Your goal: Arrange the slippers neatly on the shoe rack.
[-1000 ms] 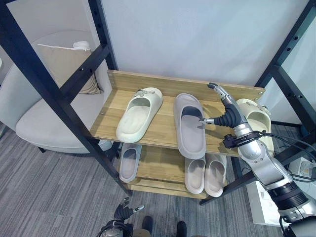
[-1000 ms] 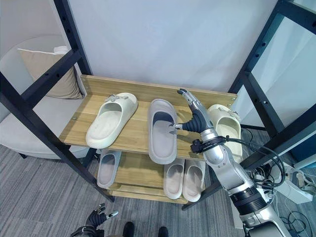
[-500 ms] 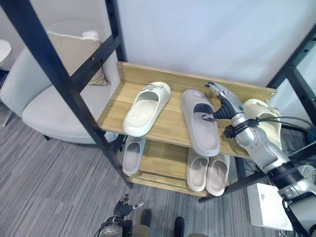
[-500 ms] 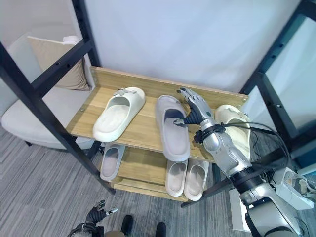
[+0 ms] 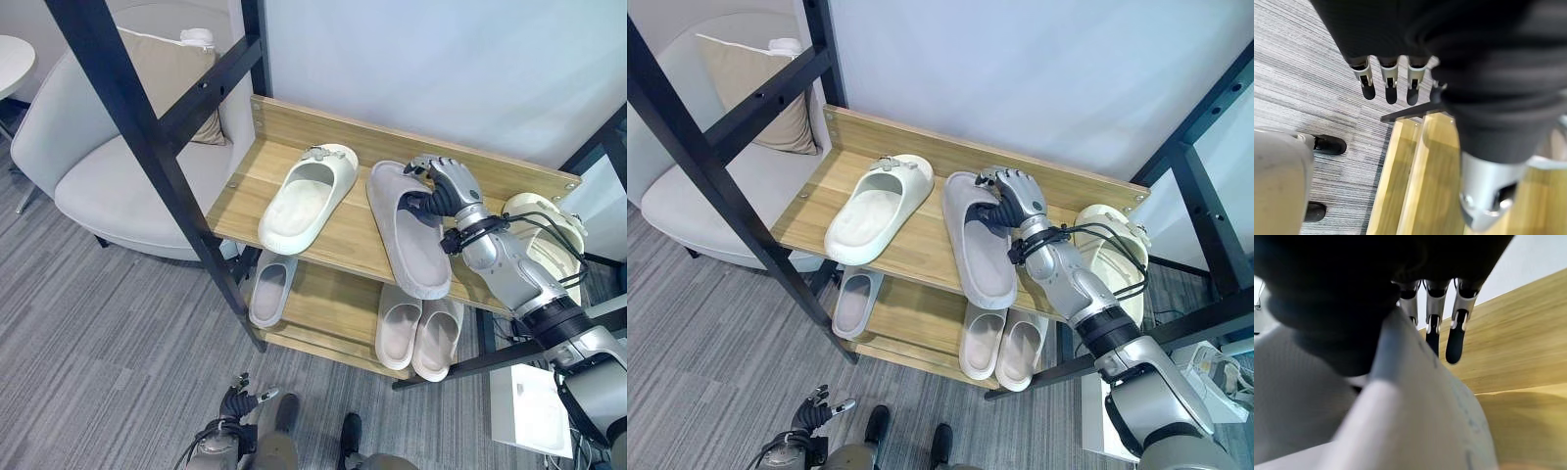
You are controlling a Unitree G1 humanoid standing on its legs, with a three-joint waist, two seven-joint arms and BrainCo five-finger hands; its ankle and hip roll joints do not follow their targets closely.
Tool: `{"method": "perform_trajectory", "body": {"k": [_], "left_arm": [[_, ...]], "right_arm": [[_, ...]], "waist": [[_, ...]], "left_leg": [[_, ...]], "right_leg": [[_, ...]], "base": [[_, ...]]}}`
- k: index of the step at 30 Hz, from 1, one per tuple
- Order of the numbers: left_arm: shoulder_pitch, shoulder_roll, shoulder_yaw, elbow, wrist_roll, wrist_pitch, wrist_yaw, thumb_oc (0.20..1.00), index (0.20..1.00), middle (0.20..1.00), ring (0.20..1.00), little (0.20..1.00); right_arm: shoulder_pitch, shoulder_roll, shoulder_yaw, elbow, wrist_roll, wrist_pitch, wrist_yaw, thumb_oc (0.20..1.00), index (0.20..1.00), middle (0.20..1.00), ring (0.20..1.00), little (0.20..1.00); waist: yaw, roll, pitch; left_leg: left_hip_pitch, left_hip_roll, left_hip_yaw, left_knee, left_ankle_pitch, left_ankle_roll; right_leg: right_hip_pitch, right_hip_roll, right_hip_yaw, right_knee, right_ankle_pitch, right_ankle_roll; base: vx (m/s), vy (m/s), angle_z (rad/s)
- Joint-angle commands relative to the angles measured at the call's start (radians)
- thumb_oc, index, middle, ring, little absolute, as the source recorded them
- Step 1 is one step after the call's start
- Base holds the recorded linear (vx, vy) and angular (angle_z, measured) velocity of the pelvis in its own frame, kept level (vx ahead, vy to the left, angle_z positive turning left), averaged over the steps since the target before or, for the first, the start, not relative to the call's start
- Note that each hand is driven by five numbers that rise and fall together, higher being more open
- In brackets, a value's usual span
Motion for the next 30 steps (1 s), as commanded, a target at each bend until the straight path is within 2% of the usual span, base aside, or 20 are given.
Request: {"method": "perform_trajectory", "body": {"k": [1,7,9,10,12,13,14,15,17,19,21,25,26,27,30], "left_arm": [[-0.086,0.007,-0.034,0.017,-0.007,-0.049,0.003,1.0,1.0,1.0,1.0,1.0],[-0.076,0.004,-0.031,0.02,0.004,-0.042,-0.001,1.0,1.0,1.0,1.0,1.0],[-0.07,0.003,-0.021,0.003,0.008,-0.035,0.002,1.0,1.0,1.0,1.0,1.0],[-0.068,0.005,-0.024,0.002,0.008,-0.034,0.002,1.0,1.0,1.0,1.0,1.0],[-0.063,-0.001,-0.005,-0.008,0.008,-0.023,0.015,1.0,1.0,1.0,1.0,1.0],[-0.061,0.0,-0.006,-0.008,0.008,-0.022,0.015,1.0,1.0,1.0,1.0,1.0],[-0.052,-0.004,0.005,-0.009,0.01,-0.018,0.027,1.0,1.0,1.0,1.0,1.0],[-0.051,-0.004,0.004,-0.009,0.01,-0.017,0.027,1.0,1.0,1.0,1.0,1.0],[-0.032,-0.01,0.022,-0.005,0.022,-0.008,0.034,1.0,1.0,1.0,1.0,1.0],[-0.027,-0.013,0.023,-0.002,0.024,-0.009,0.035,1.0,1.0,1.0,1.0,1.0],[-0.01,-0.024,0.031,-0.006,0.026,-0.008,0.044,1.0,1.0,1.0,1.0,1.0],[0.005,-0.03,0.031,-0.008,0.025,-0.008,0.044,1.0,1.0,1.0,1.0,1.0],[0.009,-0.035,0.026,-0.003,0.022,-0.006,0.046,1.0,1.0,1.0,1.0,1.0],[0.01,-0.035,0.026,-0.003,0.022,-0.006,0.046,1.0,1.0,1.0,1.0,1.0],[0.01,-0.042,0.027,0.028,0.01,-0.003,0.049,1.0,1.0,1.0,1.0,1.0]], "right_arm": [[-0.026,0.019,0.082,0.07,-0.035,0.004,0.0,0.2,0.2,0.2,0.2,0.2],[0.028,0.016,0.034,0.026,-0.021,0.002,-0.007,0.2,0.2,0.2,0.2,0.2],[0.092,0.033,-0.088,-0.064,0.047,0.002,-0.065,0.2,0.2,0.2,0.2,0.2],[0.099,0.032,-0.094,-0.072,0.046,0.005,-0.062,0.2,0.2,0.2,0.2,0.2],[0.181,0.081,-0.23,-0.26,0.105,-0.025,-0.121,0.2,0.2,0.2,0.2,0.2],[0.186,0.081,-0.232,-0.265,0.105,-0.022,-0.119,0.2,0.2,0.2,0.2,0.2],[0.22,0.117,-0.298,-0.394,0.149,-0.064,-0.148,0.2,0.2,0.2,0.2,0.2],[0.224,0.118,-0.3,-0.398,0.149,-0.062,-0.146,0.2,0.2,0.2,0.2,0.2],[0.251,0.146,-0.368,-0.587,0.179,-0.116,-0.16,0.2,0.2,0.2,0.2,0.2],[0.271,0.15,-0.378,-0.631,0.184,-0.129,-0.156,0.2,0.2,0.2,0.2,0.2],[0.295,0.169,-0.424,-0.777,0.215,-0.181,-0.175,0.2,0.2,0.2,0.2,0.2],[0.327,0.185,-0.419,-0.846,0.29,-0.22,-0.15,0.2,0.2,0.2,0.2,0.2],[0.34,0.217,-0.387,-0.9,0.4,-0.254,-0.105,0.2,0.2,0.2,0.2,0.2],[0.341,0.217,-0.387,-0.901,0.401,-0.254,-0.104,0.2,0.2,0.2,0.2,0.2],[0.356,0.251,-0.263,-0.971,0.669,-0.292,0.022,0.2,0.2,0.2,0.2,0.2]], "waist": [[0.071,-0.028,0.051],[0.055,-0.016,0.041],[0.036,-0.002,0.031],[0.039,-0.003,0.03],[0.019,0.012,0.021],[0.021,0.01,0.019],[0.01,0.021,0.014],[0.012,0.02,0.012],[-0.008,0.036,-0.001],[-0.013,0.039,-0.006],[-0.03,0.053,-0.019],[-0.04,0.061,-0.028],[-0.045,0.068,-0.034],[-0.045,0.067,-0.035],[-0.051,0.076,-0.039]], "left_leg": [[0.047,-0.013,-0.018,0.033,-0.094,0.008],[0.069,-0.01,-0.013,0.023,-0.094,0.006],[0.082,-0.008,-0.007,0.014,-0.092,0.005],[0.083,-0.008,-0.008,0.014,-0.092,0.005],[0.086,-0.005,-0.002,0.013,-0.083,0.006],[0.092,-0.005,-0.001,0.011,-0.091,0.005],[0.094,-0.005,0.003,0.009,-0.081,0.005],[0.099,-0.005,0.004,0.008,-0.09,0.005],[0.103,-0.004,0.012,0.003,-0.076,0.002],[0.104,-0.002,0.014,0.001,-0.075,0.001],[0.109,0.0,0.021,-0.001,-0.071,-0.002],[0.115,0.001,0.026,-0.001,-0.072,-0.003],[0.119,0.001,0.028,-0.001,-0.072,-0.004],[0.124,0.001,0.029,-0.001,-0.081,-0.005],[0.134,0.004,0.033,-0.001,-0.081,-0.008]], "right_leg": [[0.123,-0.088,-0.001,0.007,-0.127,0.087],[0.137,-0.088,0.005,0.007,-0.132,0.085],[0.141,-0.089,0.006,0.007,-0.134,0.085],[0.142,-0.089,0.006,0.007,-0.134,0.085],[0.139,-0.089,0.01,0.01,-0.127,0.085],[0.144,-0.089,0.011,0.008,-0.134,0.084],[0.14,-0.088,0.015,0.011,-0.128,0.084],[0.146,-0.088,0.016,0.01,-0.135,0.084],[0.143,-0.087,0.021,0.013,-0.128,0.083],[0.143,-0.086,0.022,0.013,-0.128,0.083],[0.144,-0.085,0.024,0.017,-0.128,0.081],[0.144,-0.084,0.025,0.019,-0.128,0.08],[0.146,-0.082,0.027,0.023,-0.131,0.078],[0.152,-0.083,0.027,0.021,-0.138,0.078],[0.156,-0.081,0.028,0.027,-0.142,0.074]], "base": [[0.0,0.0,0.0],[0.0,0.0,0.0],[0.0,0.0,0.0],[0.01,0.005,0.09],[-0.01,0.0,0.06],[-0.04,-0.003,-0.02],[0.03,-0.011,-0.04],[-0.03,0.0,-0.05],[-0.02,-0.015,-0.04],[0.0,0.0,0.0],[-0.02,-0.019,-0.05],[-0.02,-0.013,-0.06],[0.0,0.0,0.0],[0.01,-0.017,-0.03],[0.0,-0.015,-0.06]]}}
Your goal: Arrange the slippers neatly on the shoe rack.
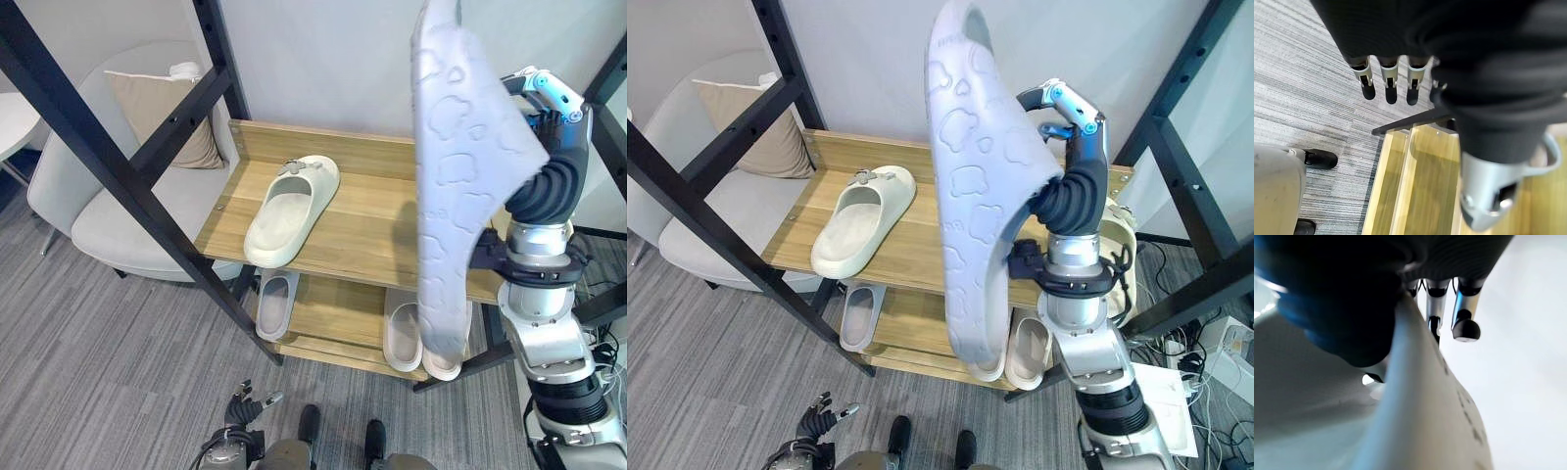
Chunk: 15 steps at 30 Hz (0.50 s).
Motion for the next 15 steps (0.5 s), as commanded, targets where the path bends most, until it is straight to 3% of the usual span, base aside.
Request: {"method": "perform_trajectory", "body": {"k": [1,3,5,6,15], "left_arm": [[-0.044,0.02,-0.013,0.072,0.008,-0.017,0.017,1.0,1.0,1.0,1.0,1.0],[-0.05,0.01,-0.024,0.109,-0.011,-0.011,0.029,1.0,1.0,1.0,1.0,1.0],[-0.051,0.004,-0.024,0.12,-0.015,-0.008,0.03,1.0,1.0,1.0,1.0,1.0],[-0.061,-0.003,-0.03,0.141,-0.023,-0.006,0.031,1.0,1.0,1.0,1.0,1.0],[-0.096,-0.01,-0.015,0.212,-0.014,-0.017,0.055,1.0,1.0,1.0,1.0,1.0]], "right_arm": [[-0.008,0.019,0.05,-0.105,0.231,-0.079,0.102,0.2,0.2,0.2,0.2,0.2],[-0.036,0.133,0.231,-0.108,0.554,-0.098,0.216,0.2,0.2,0.2,0.2,0.2],[-0.063,0.152,0.279,-0.098,0.582,-0.093,0.237,0.2,0.2,0.2,0.2,0.2],[-0.101,0.21,0.382,-0.067,0.694,-0.057,0.285,0.2,0.2,0.2,0.2,0.2],[-0.193,0.273,0.592,0.016,0.806,0.007,0.373,0.2,0.2,0.2,0.2,0.2]], "waist": [[0.014,-0.041,-0.042],[0.021,-0.035,-0.04],[0.022,-0.033,-0.042],[0.033,-0.032,-0.044],[0.059,-0.036,-0.035]], "left_leg": [[0.054,0.009,0.007,0.0,-0.076,-0.008],[0.064,0.011,0.008,0.0,-0.077,-0.009],[0.063,0.012,0.009,0.0,-0.075,-0.01],[0.065,0.014,0.009,0.0,-0.075,-0.011],[0.069,0.014,0.005,0.0,-0.072,-0.018]], "right_leg": [[0.082,-0.075,0.01,0.026,-0.141,0.066],[0.09,-0.074,0.012,0.028,-0.145,0.061],[0.089,-0.073,0.013,0.028,-0.144,0.06],[0.09,-0.073,0.013,0.028,-0.143,0.057],[0.105,-0.074,0.003,0.025,-0.147,0.05]], "base": [[-0.01,-0.019,-0.04],[0.0,0.0,0.0],[0.0,0.0,0.0],[-0.01,-0.016,0.03],[0.0,0.0,0.0]]}}
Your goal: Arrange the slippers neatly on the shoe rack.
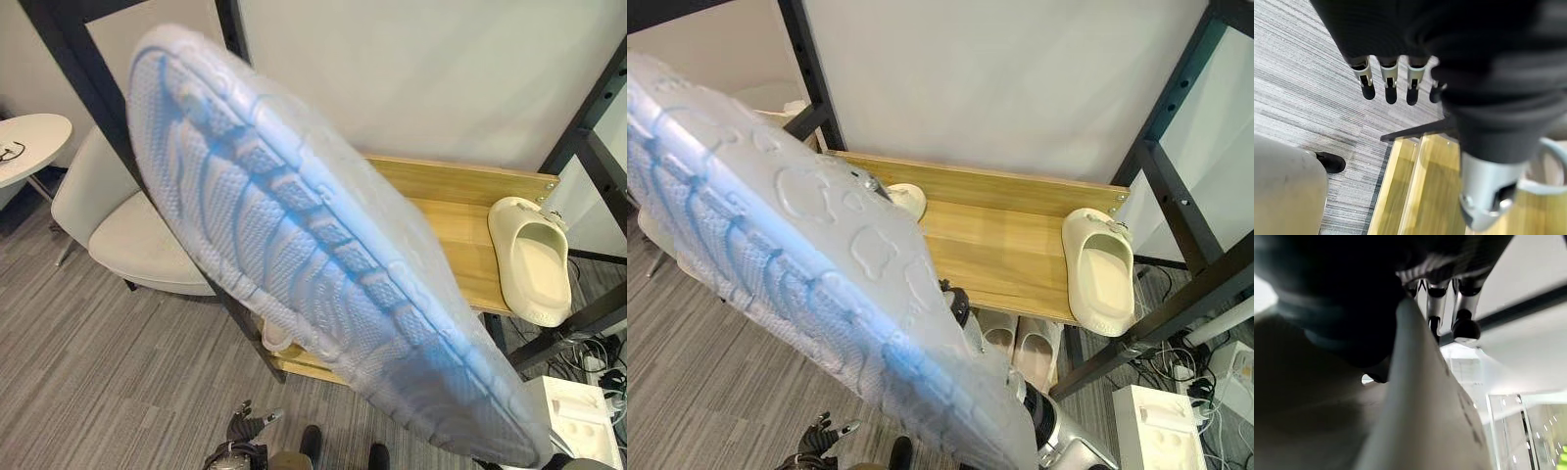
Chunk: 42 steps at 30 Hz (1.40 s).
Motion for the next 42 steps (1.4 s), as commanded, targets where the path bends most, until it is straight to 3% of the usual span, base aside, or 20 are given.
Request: {"method": "perform_trajectory", "body": {"k": [1,7,15,17,18,19,20,26,27,33,42], "left_arm": [[-0.08,0.021,-0.014,0.093,-0.003,-0.028,0.028,1.0,1.0,1.0,1.0,1.0],[-0.087,0.025,0.0,0.103,0.005,-0.041,0.033,1.0,1.0,1.0,1.0,1.0],[-0.088,0.02,0.004,0.089,-0.007,-0.067,0.045,1.0,1.0,1.0,1.0,1.0],[-0.091,0.02,-0.004,0.067,-0.012,-0.078,0.054,1.0,1.0,1.0,1.0,1.0],[-0.091,0.019,-0.004,0.067,-0.012,-0.078,0.054,1.0,1.0,1.0,1.0,1.0],[-0.102,0.02,-0.015,0.057,-0.015,-0.085,0.063,1.0,1.0,1.0,1.0,1.0],[-0.111,0.02,-0.025,0.042,-0.019,-0.095,0.072,1.0,1.0,1.0,1.0,1.0],[-0.161,0.044,-0.084,-0.066,-0.058,-0.141,0.09,1.0,1.0,1.0,1.0,1.0],[-0.162,0.045,-0.084,-0.067,-0.059,-0.14,0.091,1.0,1.0,1.0,1.0,1.0],[-0.198,0.072,-0.098,-0.15,-0.102,-0.168,0.102,1.0,1.0,1.0,1.0,1.0],[-0.246,0.096,-0.1,-0.251,-0.146,-0.214,0.11,1.0,1.0,1.0,1.0,1.0]], "right_arm": [[-0.068,0.035,0.014,-0.022,0.042,0.008,0.042,0.2,0.2,0.2,0.2,0.2],[0.008,0.015,0.09,0.136,-0.06,0.061,0.088,0.2,0.2,0.2,0.2,0.2],[0.176,-0.037,0.088,0.44,-0.521,0.087,0.057,0.2,0.2,0.2,0.2,0.2],[0.166,-0.08,0.055,0.487,-0.733,0.074,-0.022,0.2,0.2,0.2,0.2,0.2],[0.166,-0.079,0.056,0.489,-0.735,0.073,-0.023,0.2,0.2,0.2,0.2,0.2],[0.142,-0.116,0.032,0.538,-0.902,0.074,-0.096,0.2,0.2,0.2,0.2,0.2],[0.135,-0.132,0.006,0.58,-0.977,0.072,-0.157,0.2,0.2,0.2,0.2,0.2],[0.011,-0.205,-0.126,0.713,-1.239,0.121,-0.408,0.2,0.2,0.2,0.2,0.2],[0.01,-0.205,-0.127,0.714,-1.24,0.122,-0.409,0.2,0.2,0.2,0.2,0.2],[-0.175,-0.253,-0.238,0.784,-1.406,0.229,-0.636,0.2,0.2,0.2,0.2,0.2],[-0.378,-0.318,-0.33,0.899,-1.421,0.322,-0.781,0.2,0.2,0.2,0.2,0.2]], "waist": [[0.023,-0.029,0.032],[0.03,-0.03,0.044],[0.031,-0.023,0.09],[0.034,-0.015,0.126],[0.033,-0.015,0.125],[0.034,-0.006,0.159],[0.034,0.001,0.188],[0.035,0.029,0.295],[0.036,0.029,0.291],[0.044,0.032,0.296],[0.062,0.023,0.31]], "left_leg": [[0.058,0.017,0.005,0.0,-0.071,-0.018],[0.055,0.015,-0.004,0.0,-0.068,-0.021],[0.034,0.013,-0.033,0.0,-0.056,-0.024],[0.009,0.012,-0.043,0.009,-0.049,-0.025],[0.008,0.012,-0.043,0.01,-0.048,-0.025],[-0.021,0.009,-0.051,0.021,-0.04,-0.025],[-0.046,0.006,-0.055,0.036,-0.036,-0.025],[-0.278,-0.011,-0.066,0.219,-0.037,-0.026],[-0.287,-0.012,-0.066,0.225,-0.039,-0.026],[-0.506,-0.038,-0.055,0.354,-0.067,-0.012],[-0.739,-0.072,-0.055,0.577,-0.148,0.017]], "right_leg": [[0.093,-0.072,-0.001,0.02,-0.147,0.051],[0.094,-0.073,-0.015,0.024,-0.15,0.051],[0.082,-0.075,-0.047,0.04,-0.159,0.052],[0.056,-0.074,-0.054,0.062,-0.166,0.052],[0.054,-0.074,-0.054,0.065,-0.167,0.051],[0.019,-0.073,-0.059,0.091,-0.172,0.049],[-0.008,-0.075,-0.063,0.111,-0.172,0.049],[-0.245,-0.09,-0.051,0.278,-0.176,0.042],[-0.253,-0.091,-0.051,0.284,-0.178,0.043],[-0.495,-0.103,0.0,0.454,-0.193,0.048],[-0.736,-0.129,0.035,0.691,-0.261,0.037]], "base": [[0.0,0.0,0.0],[-0.01,0.006,0.04],[-0.04,0.014,0.09],[-0.13,0.006,0.05],[-0.19,0.009,0.11],[-0.22,0.013,0.16],[-0.32,0.01,0.27],[-0.25,0.026,0.09],[-0.14,0.039,-0.01],[-0.11,0.072,0.06],[-0.06,0.057,0.05]]}}
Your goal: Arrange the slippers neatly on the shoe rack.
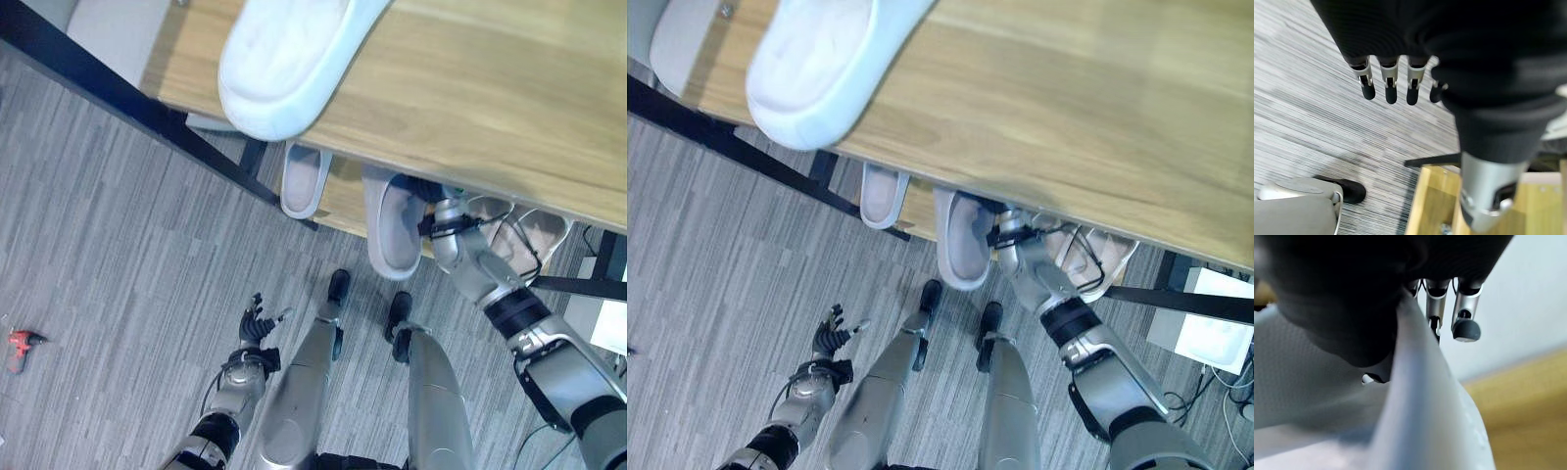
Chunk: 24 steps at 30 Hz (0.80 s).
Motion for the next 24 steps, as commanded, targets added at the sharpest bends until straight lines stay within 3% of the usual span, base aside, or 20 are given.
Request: {"method": "perform_trajectory", "body": {"k": [1,5,7,9,24], "left_arm": [[0.045,0.042,-0.017,-0.062,-0.054,-0.061,0.014,1.0,1.0,1.0,1.0,1.0],[0.043,0.048,-0.024,-0.08,-0.071,-0.071,0.007,1.0,1.0,1.0,1.0,1.0],[0.057,0.067,-0.04,-0.181,-0.073,-0.08,0.009,1.0,1.0,1.0,1.0,1.0],[0.079,0.071,-0.049,-0.192,-0.082,-0.083,-0.001,1.0,1.0,1.0,1.0,1.0],[0.091,0.106,-0.116,-0.26,-0.132,-0.087,-0.028,1.0,1.0,1.0,1.0,1.0]], "right_arm": [[-0.037,-0.015,-0.031,0.023,0.009,0.019,-0.09,0.2,0.2,0.2,0.2,0.2],[-0.09,-0.019,-0.017,0.11,0.04,0.028,-0.098,0.2,0.2,0.2,0.2,0.2],[-0.136,-0.021,0.0,0.176,0.069,0.034,-0.1,0.2,0.2,0.2,0.2,0.2],[-0.173,-0.015,0.027,0.248,0.087,0.036,-0.086,0.2,0.2,0.2,0.2,0.2],[-0.394,-0.024,0.151,0.694,0.257,0.012,-0.063,0.2,0.2,0.2,0.2,0.2]], "waist": [[0.024,-0.021,-0.07],[0.036,-0.02,-0.072],[0.048,-0.015,-0.077],[0.062,-0.013,-0.08],[0.128,0.006,-0.112]], "left_leg": [[-0.081,-0.004,-0.003,0.114,-0.108,0.014],[-0.144,-0.015,-0.01,0.164,-0.121,0.021],[-0.183,-0.02,-0.012,0.187,-0.127,0.023],[-0.212,-0.031,-0.019,0.235,-0.17,0.024],[-0.341,-0.071,-0.046,0.323,-0.187,0.021]], "right_leg": [[0.006,-0.037,0.078,-0.012,-0.051,0.082],[-0.056,-0.044,0.081,0.04,-0.068,0.077],[-0.095,-0.047,0.082,0.069,-0.077,0.075],[-0.119,-0.055,0.089,0.115,-0.123,0.073],[-0.243,-0.095,0.078,0.226,-0.18,0.062]], "base": [[-0.02,0.048,0.09],[-0.01,0.02,0.01],[0.03,0.007,0.06],[0.1,0.013,0.15],[0.03,0.017,0.12]]}}
